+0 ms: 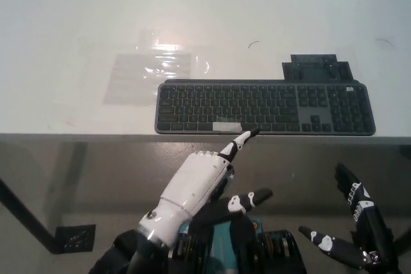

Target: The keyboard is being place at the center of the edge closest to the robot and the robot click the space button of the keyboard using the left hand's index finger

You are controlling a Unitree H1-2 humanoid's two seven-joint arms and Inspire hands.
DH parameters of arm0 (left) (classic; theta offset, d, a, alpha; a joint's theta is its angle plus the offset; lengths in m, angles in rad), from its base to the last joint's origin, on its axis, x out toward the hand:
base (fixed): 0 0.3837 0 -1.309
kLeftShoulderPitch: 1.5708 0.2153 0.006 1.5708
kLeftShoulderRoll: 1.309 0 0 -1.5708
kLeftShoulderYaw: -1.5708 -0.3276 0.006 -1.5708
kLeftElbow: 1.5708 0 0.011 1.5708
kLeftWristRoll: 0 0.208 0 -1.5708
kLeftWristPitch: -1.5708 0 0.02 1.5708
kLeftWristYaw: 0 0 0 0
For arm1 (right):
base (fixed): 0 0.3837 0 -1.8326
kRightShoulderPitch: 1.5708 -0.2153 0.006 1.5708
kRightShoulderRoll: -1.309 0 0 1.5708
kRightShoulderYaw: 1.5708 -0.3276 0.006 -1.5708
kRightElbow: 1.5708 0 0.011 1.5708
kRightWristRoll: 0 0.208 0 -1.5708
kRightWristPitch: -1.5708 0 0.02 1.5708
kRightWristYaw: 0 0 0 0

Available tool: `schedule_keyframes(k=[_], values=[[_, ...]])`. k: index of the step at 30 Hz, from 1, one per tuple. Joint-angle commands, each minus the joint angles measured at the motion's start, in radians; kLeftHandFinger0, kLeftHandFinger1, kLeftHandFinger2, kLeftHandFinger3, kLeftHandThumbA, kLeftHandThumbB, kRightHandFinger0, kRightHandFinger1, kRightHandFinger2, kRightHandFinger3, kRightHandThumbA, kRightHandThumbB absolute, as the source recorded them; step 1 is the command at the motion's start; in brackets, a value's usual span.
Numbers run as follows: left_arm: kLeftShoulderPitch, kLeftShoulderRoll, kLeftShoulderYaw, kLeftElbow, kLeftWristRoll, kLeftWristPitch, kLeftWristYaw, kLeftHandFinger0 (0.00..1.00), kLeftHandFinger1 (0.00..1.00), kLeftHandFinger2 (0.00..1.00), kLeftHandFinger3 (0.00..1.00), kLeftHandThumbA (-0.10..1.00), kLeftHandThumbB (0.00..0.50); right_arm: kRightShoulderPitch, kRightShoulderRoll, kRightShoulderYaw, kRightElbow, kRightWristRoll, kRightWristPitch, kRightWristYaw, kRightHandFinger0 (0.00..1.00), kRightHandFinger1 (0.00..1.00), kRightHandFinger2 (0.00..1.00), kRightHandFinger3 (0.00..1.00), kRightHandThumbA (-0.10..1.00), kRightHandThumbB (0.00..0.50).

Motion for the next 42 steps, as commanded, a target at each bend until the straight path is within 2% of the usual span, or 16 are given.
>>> schedule_keyframes(k=[1, 4, 8, 11, 12, 13, 14, 15, 16, 17, 18, 21, 28, 31, 39, 42], values=[[0.086, 0.067, 0.064, -0.417, -0.217, 0.062, -0.093, 0.00, 0.00, 0.03, 1.00, 1.00, 0.463, 0.000, 0.003, 0.002, -0.043, 0.021, -0.036, 0.011, 1.00, 1.00, 1.00, 1.00, 1.00, 0.256], [0.162, 0.100, 0.100, -0.399, -0.198, 0.043, -0.072, 0.00, 0.00, 0.03, 1.00, 1.00, 0.438, -0.001, 0.000, 0.000, -0.034, 0.015, -0.044, 0.008, 1.00, 1.00, 1.00, 1.00, 1.00, 0.255], [0.251, 0.121, 0.172, -0.328, -0.281, -0.015, -0.024, 0.00, 0.00, 0.02, 1.00, 1.00, 0.393, 0.005, 0.002, 0.000, -0.040, 0.017, -0.034, 0.008, 1.00, 1.00, 1.00, 1.00, 1.00, 0.257], [0.297, 0.136, 0.221, -0.275, -0.314, -0.062, 0.000, 0.00, 0.00, 0.03, 1.00, 1.00, 0.382, 0.004, 0.002, 0.000, -0.031, 0.012, -0.048, 0.007, 1.00, 1.00, 1.00, 1.00, 1.00, 0.262], [0.304, 0.138, 0.234, -0.263, -0.317, -0.071, 0.002, 0.04, 0.00, 0.06, 1.00, 1.00, 0.374, 0.003, 0.003, 0.000, -0.031, 0.016, -0.045, 0.008, 1.00, 1.00, 1.00, 1.00, 1.00, 0.266], [0.316, 0.145, 0.250, -0.240, -0.332, -0.090, 0.009, 0.11, 0.11, 0.16, 1.00, 1.00, 0.354, 0.005, 0.005, 0.001, -0.031, 0.022, -0.040, 0.010, 1.00, 1.00, 1.00, 1.00, 1.00, 0.266], [0.330, 0.150, 0.271, -0.214, -0.358, -0.110, 0.008, 0.28, 0.25, 0.31, 1.00, 1.00, 0.367, 0.006, 0.006, 0.003, -0.030, 0.020, -0.039, 0.009, 1.00, 1.00, 1.00, 1.00, 1.00, 0.259], [0.348, 0.156, 0.290, -0.182, -0.408, -0.121, 0.002, 0.64, 0.63, 0.66, 1.00, 1.00, 0.358, 0.007, 0.007, 0.004, -0.031, 0.012, -0.040, 0.007, 1.00, 1.00, 1.00, 1.00, 1.00, 0.251], [0.358, 0.157, 0.302, -0.164, -0.433, -0.132, -0.005, 1.00, 0.93, 0.98, 1.00, 1.00, 0.361, 0.009, 0.008, 0.005, -0.030, 0.012, -0.040, 0.007, 1.00, 1.00, 1.00, 1.00, 1.00, 0.249], [0.364, 0.158, 0.308, -0.153, -0.443, -0.140, -0.008, 1.00, 1.00, 1.00, 1.00, 1.00, 0.362, 0.010, 0.009, 0.006, -0.030, 0.014, -0.039, 0.008, 1.00, 1.00, 1.00, 1.00, 1.00, 0.249], [0.373, 0.160, 0.314, -0.139, -0.465, -0.134, -0.019, 1.00, 1.00, 1.00, 1.00, 1.00, 0.385, 0.009, 0.008, 0.005, -0.030, 0.019, -0.039, 0.010, 1.00, 1.00, 1.00, 1.00, 1.00, 0.246], [0.396, 0.183, 0.325, -0.087, -0.486, -0.123, -0.054, 1.00, 1.00, 1.00, 1.00, 1.00, 0.389, 0.008, 0.006, 0.002, -0.029, 0.015, -0.043, 0.007, 1.00, 1.00, 1.00, 1.00, 1.00, 0.256], [0.385, 0.191, 0.342, 0.008, -0.491, -0.131, -0.057, 1.00, 1.00, 1.00, 1.00, 1.00, 0.351, 0.001, 0.004, 0.003, -0.021, 0.020, -0.049, 0.011, 1.00, 1.00, 1.00, 1.00, 1.00, 0.245], [0.374, 0.199, 0.352, 0.057, -0.502, -0.169, -0.057, 1.00, 1.00, 1.00, 1.00, 1.00, 0.302, 0.000, 0.009, 0.004, -0.022, 0.024, -0.042, 0.010, 1.00, 1.00, 1.00, 1.00, 1.00, 0.273], [0.359, 0.190, 0.359, 0.082, -0.516, -0.105, -0.073, 1.00, 1.00, 1.00, 1.00, 1.00, 0.346, 0.008, 0.007, 0.003, -0.023, 0.023, -0.049, 0.010, 1.00, 1.00, 1.00, 1.00, 1.00, 0.278], [0.353, 0.183, 0.365, 0.087, -0.524, -0.093, -0.071, 1.00, 1.00, 1.00, 1.00, 1.00, 0.326, 0.011, 0.004, 0.002, -0.033, 0.018, -0.038, 0.010, 1.00, 1.00, 1.00, 1.00, 1.00, 0.289]])
